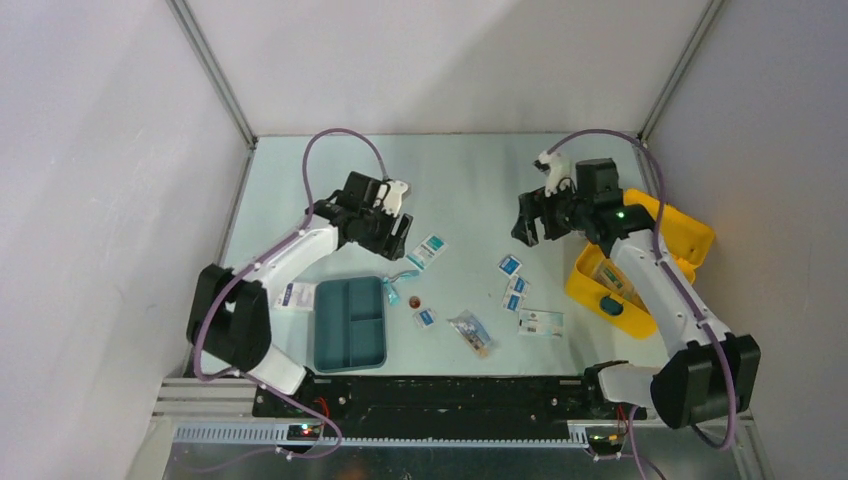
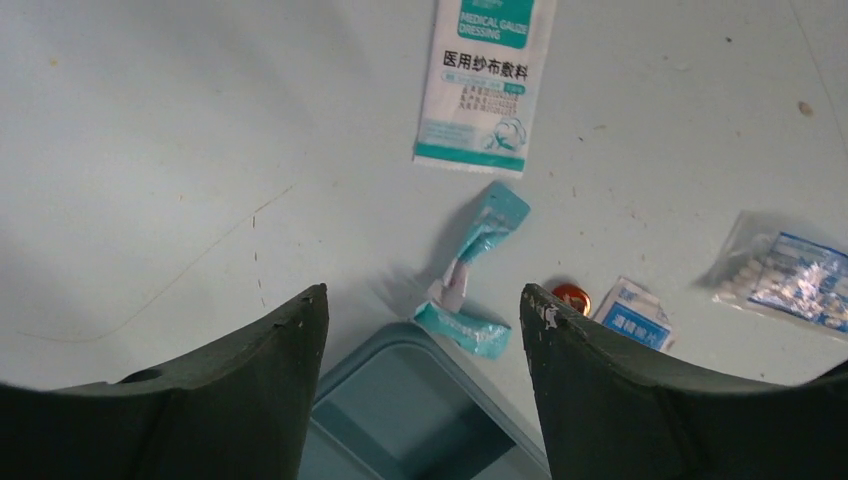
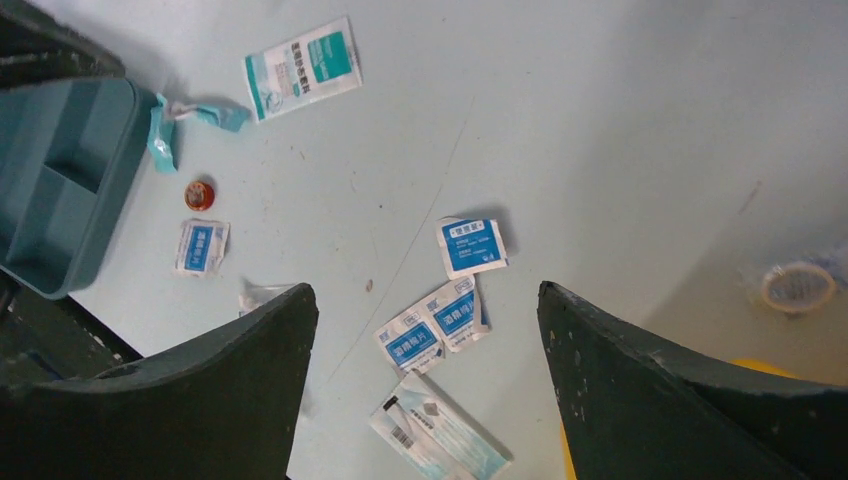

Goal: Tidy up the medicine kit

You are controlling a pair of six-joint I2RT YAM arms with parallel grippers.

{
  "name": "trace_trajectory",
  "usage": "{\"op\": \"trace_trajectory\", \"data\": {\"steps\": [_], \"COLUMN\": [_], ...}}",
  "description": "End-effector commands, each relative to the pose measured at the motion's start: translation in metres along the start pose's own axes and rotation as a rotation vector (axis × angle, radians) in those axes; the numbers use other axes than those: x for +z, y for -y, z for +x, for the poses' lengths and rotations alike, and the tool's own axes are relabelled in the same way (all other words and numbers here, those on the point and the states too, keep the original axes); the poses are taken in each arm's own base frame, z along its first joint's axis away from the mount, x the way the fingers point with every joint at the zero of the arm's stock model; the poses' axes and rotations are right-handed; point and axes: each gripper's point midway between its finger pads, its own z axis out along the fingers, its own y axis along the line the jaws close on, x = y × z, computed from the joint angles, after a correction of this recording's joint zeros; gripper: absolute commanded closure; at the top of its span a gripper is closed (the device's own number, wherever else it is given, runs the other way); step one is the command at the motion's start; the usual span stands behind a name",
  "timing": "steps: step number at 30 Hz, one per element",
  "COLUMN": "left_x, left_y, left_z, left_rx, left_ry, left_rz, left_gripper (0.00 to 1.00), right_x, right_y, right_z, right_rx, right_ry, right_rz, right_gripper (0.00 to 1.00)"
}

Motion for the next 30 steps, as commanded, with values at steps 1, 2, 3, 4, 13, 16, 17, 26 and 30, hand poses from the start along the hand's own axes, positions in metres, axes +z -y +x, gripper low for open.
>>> {"op": "trace_trajectory", "data": {"steps": [1,2,3,4,13,16,17,26,30], "left_x": [0.015,0.018,0.025,0.029,0.068,0.080,0.081,0.084,0.069], "left_y": [-0.001,-0.001,0.001,0.001,-0.001,-0.001,-0.002,0.004,0.010], "left_z": [-0.012,-0.012,-0.006,-0.003,-0.020,-0.021,-0.024,-0.028,-0.019], "left_rx": [-0.065,-0.076,-0.089,-0.092,-0.178,-0.220,-0.223,-0.258,-0.210], "left_ry": [-0.014,-0.021,-0.049,-0.063,-0.101,-0.119,-0.114,-0.115,-0.108], "left_rz": [-0.008,-0.003,0.011,0.014,0.022,0.021,0.019,0.050,0.079], "left_gripper": [0.26,0.27,0.28,0.28,0.32,0.32,0.32,0.28,0.28], "right_x": [0.016,0.025,0.032,0.036,0.056,0.058,0.058,0.071,0.065], "right_y": [-0.008,-0.012,-0.013,-0.015,-0.012,-0.004,0.003,0.010,-0.012], "right_z": [-0.020,-0.015,-0.011,-0.008,0.009,0.013,0.014,0.048,0.092], "right_rx": [-0.123,-0.129,-0.130,-0.140,-0.111,-0.111,-0.112,-0.181,-0.405], "right_ry": [0.035,0.012,-0.009,-0.023,-0.095,-0.113,-0.118,-0.279,-0.404], "right_rz": [-0.013,-0.024,-0.026,-0.022,-0.030,0.010,0.045,0.075,-0.018], "right_gripper": [0.18,0.20,0.21,0.22,0.26,0.25,0.25,0.28,0.32]}}
